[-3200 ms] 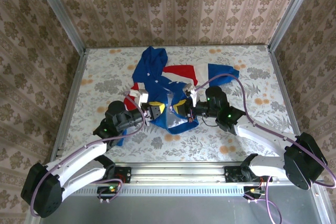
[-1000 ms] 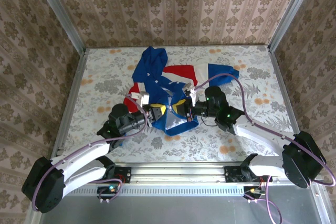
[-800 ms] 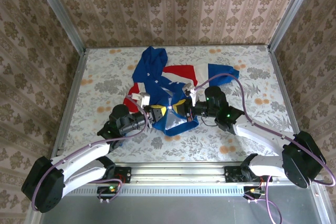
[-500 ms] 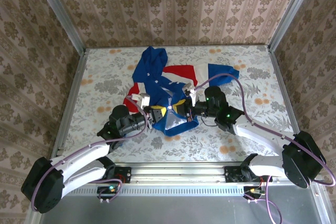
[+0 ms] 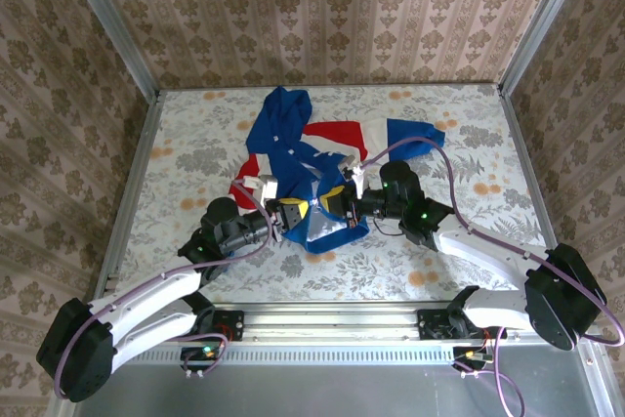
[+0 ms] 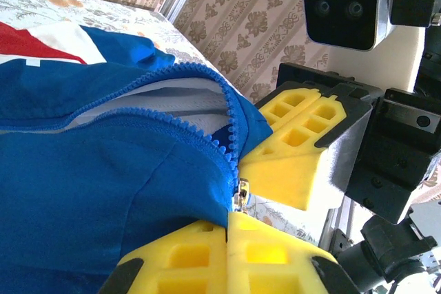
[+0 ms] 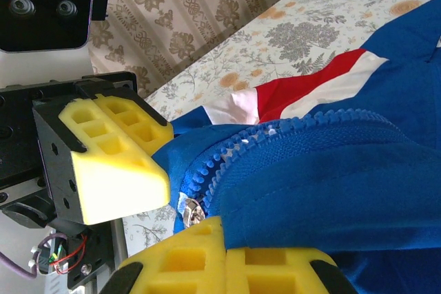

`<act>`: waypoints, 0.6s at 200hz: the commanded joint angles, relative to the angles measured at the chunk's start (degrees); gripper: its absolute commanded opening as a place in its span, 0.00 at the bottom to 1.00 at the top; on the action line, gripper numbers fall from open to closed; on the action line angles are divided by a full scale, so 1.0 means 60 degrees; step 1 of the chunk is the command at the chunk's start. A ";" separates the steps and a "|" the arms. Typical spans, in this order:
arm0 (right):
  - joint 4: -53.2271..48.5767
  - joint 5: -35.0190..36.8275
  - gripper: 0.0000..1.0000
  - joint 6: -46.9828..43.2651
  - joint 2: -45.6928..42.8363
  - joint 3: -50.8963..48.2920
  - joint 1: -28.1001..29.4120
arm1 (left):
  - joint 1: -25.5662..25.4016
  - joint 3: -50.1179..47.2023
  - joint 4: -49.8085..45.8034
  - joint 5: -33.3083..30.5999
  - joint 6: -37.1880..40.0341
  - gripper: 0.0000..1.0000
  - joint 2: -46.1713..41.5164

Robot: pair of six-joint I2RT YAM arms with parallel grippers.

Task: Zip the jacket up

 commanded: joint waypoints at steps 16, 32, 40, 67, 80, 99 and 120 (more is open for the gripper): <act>0.0012 0.0678 0.00 -0.0009 -0.0113 0.0026 -0.0053 | -0.0082 0.0006 -0.0458 0.0150 0.0145 0.00 -0.0183; -0.0087 0.0663 0.00 -0.0051 -0.0070 0.0055 -0.0054 | -0.0122 0.0059 -0.0882 0.0243 0.0238 0.00 -0.0250; -0.0136 0.0654 0.00 -0.0036 -0.0046 0.0055 -0.0057 | -0.0136 0.0061 -0.1014 0.0304 0.0267 0.00 -0.0301; -0.0420 0.0462 0.00 -0.0160 0.0079 0.0186 -0.0053 | -0.0149 0.0157 -0.1663 0.0522 0.0424 0.00 -0.0486; -0.0649 0.0200 0.00 -0.0284 0.0213 0.0322 -0.0053 | -0.0139 0.0269 -0.2132 0.0636 0.0541 0.00 -0.0553; -0.1051 -0.0203 0.00 -0.0552 0.0463 0.0542 -0.0051 | -0.0123 0.0452 -0.2725 0.0744 0.0645 0.00 -0.0577; -0.1530 -0.0453 0.00 -0.0902 0.0673 0.0691 -0.0017 | -0.0065 0.0540 -0.3003 0.0923 0.0641 0.00 -0.0544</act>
